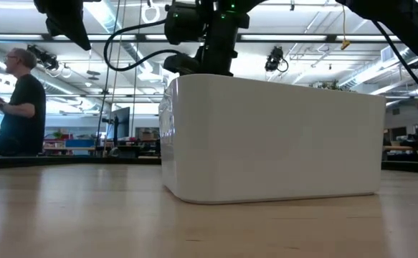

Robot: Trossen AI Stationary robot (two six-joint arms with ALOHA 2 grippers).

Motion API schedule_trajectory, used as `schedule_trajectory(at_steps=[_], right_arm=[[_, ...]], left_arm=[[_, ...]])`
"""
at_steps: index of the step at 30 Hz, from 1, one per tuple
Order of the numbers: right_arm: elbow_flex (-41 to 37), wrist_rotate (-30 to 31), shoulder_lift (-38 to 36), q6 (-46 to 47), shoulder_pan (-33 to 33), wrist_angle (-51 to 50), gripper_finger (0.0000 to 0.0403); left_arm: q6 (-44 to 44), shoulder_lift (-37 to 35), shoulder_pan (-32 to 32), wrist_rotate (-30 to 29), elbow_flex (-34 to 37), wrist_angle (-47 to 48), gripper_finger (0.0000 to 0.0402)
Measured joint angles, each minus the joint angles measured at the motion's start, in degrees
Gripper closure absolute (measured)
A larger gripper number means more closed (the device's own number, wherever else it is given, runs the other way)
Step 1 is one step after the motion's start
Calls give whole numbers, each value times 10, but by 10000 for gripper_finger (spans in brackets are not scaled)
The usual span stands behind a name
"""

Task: Nest measuring cups in basket
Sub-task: Stack the violet measuring cup into the green measuring cup, then put the nested measuring cups into the white bin

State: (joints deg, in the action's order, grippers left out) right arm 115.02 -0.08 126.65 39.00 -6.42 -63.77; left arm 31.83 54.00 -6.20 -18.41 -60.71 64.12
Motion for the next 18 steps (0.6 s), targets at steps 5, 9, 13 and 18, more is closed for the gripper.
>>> schedule_trajectory(at_steps=[5, 9, 13, 18], right_arm=[[0, 0, 0, -6, -1, 0, 363], [0, 2, 0, -16, 0, 0, 346], [0, 19, 0, -19, -1, 1, 339], [3, -15, -3, -62, -1, 7, 337]], left_arm=[[-1, 0, 0, 0, 0, 0, 392], [-2, 0, 0, 0, 0, 0, 392], [-2, 0, 0, 0, 0, 1, 392], [-1, 0, 0, 0, 0, 1, 392]])
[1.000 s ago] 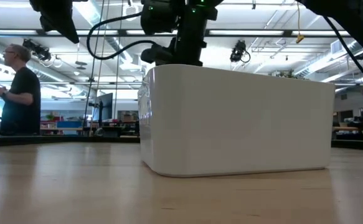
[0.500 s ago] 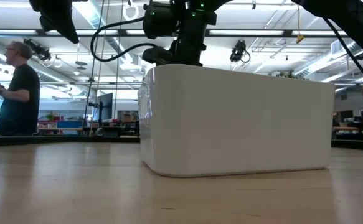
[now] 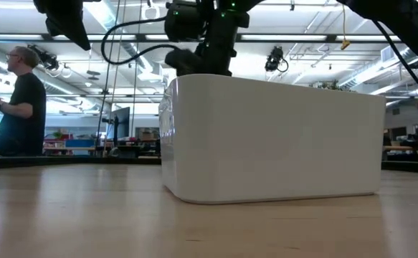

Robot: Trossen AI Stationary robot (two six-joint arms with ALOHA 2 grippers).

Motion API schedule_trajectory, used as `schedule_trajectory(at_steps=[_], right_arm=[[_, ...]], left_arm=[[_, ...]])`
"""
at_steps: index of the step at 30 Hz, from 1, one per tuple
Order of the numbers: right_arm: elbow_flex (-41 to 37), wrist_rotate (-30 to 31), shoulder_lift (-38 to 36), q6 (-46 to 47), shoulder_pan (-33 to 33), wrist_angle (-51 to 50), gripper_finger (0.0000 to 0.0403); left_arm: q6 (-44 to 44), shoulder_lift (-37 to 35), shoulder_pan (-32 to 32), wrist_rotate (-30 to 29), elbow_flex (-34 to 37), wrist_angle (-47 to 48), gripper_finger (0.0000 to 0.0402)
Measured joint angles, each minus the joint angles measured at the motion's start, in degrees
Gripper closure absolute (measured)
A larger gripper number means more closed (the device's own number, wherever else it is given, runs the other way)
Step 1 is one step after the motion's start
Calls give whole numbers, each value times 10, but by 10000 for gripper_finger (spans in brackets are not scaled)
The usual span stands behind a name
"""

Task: Nest measuring cups in basket
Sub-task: Put the nested measuring cups into the white bin

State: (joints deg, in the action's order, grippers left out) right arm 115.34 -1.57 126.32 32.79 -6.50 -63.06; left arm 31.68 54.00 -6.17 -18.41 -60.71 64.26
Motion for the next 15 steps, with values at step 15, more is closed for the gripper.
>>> schedule_trajectory(at_steps=[15], right_arm=[[15, -210, -1, -114, 0, -28, 340]], left_arm=[[-38, 0, 0, 2, 0, 1, 392]])
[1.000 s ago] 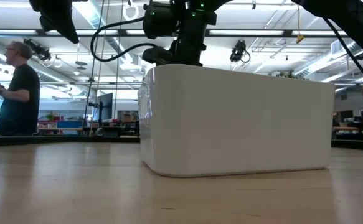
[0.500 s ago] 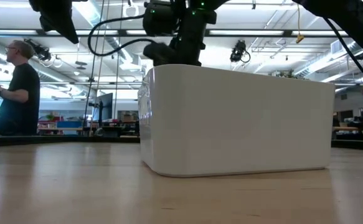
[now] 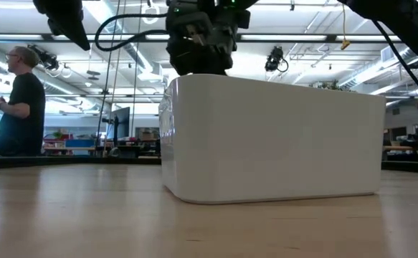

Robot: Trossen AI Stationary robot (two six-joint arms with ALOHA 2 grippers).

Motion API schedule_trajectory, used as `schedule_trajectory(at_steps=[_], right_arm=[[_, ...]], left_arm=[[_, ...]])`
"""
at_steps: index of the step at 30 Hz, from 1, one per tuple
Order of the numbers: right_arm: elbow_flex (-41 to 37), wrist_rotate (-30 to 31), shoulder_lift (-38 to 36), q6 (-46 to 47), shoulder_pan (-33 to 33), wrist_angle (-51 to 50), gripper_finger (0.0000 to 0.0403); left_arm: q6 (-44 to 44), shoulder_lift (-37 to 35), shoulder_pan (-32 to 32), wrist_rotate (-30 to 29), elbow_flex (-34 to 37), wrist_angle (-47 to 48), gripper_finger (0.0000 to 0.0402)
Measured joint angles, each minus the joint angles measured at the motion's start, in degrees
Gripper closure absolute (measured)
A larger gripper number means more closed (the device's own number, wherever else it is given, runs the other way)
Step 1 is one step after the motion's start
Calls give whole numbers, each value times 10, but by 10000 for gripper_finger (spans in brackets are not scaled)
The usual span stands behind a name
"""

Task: Nest measuring cups in basket
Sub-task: Put the nested measuring cups into the white bin

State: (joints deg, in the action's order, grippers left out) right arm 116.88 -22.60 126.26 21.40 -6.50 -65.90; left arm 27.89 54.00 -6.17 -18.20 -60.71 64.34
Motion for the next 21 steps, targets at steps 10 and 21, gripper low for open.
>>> schedule_trajectory(at_steps=[10, 21], right_arm=[[0, 82, -11, -89, 3, -170, 396], [0, 216, -59, -130, 2, -239, 400]], left_arm=[[-78, 14, 0, 12, 0, -12, 392], [-170, 143, 1, 30, 0, -86, 392]])
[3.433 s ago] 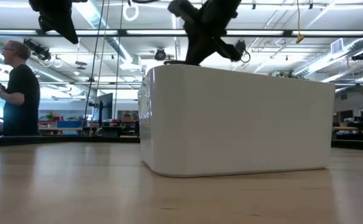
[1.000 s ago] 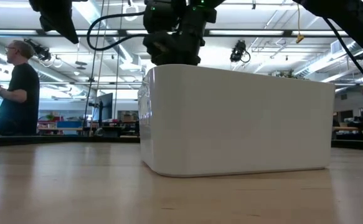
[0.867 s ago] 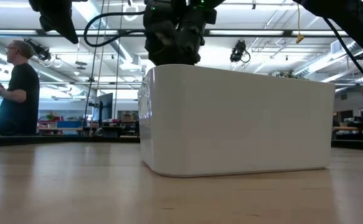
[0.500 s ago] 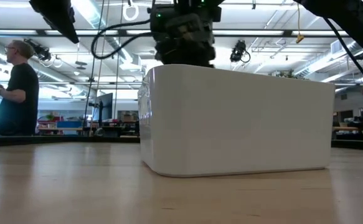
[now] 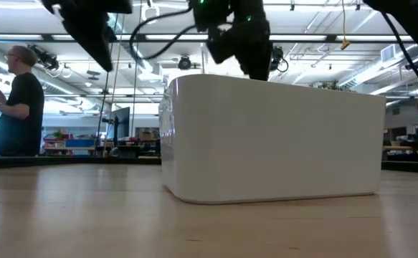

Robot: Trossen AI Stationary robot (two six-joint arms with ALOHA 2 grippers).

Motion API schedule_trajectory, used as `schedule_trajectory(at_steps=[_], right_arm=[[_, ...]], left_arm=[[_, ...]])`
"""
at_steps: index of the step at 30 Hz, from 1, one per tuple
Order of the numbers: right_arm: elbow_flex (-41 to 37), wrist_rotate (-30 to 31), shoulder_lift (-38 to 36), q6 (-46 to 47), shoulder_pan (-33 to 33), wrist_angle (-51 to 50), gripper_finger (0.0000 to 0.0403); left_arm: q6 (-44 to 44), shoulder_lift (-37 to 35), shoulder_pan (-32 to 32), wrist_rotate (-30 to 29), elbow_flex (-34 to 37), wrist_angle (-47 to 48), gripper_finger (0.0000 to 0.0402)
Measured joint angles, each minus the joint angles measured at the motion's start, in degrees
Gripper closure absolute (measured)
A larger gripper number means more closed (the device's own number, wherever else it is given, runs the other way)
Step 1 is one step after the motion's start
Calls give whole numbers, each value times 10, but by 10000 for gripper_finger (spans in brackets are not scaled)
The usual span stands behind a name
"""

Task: Nest measuring cups in basket
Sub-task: Put the nested measuring cups into the white bin

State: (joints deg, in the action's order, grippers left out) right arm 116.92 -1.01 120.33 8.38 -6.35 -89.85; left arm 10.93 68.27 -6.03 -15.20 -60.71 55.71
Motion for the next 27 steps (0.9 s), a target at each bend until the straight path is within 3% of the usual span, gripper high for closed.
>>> schedule_trajectory(at_steps=[12, 18, 27], right_arm=[[0, 36, -172, 7, -21, -2, 401], [0, 70, -246, 9, -31, -2, 399], [0, 71, -322, 3, -40, -2, 399]], left_arm=[[-44, 59, 56, 11, 0, -67, 392], [-120, 70, 78, 61, 0, -106, 392], [-255, 76, 86, 65, 0, -144, 392]])
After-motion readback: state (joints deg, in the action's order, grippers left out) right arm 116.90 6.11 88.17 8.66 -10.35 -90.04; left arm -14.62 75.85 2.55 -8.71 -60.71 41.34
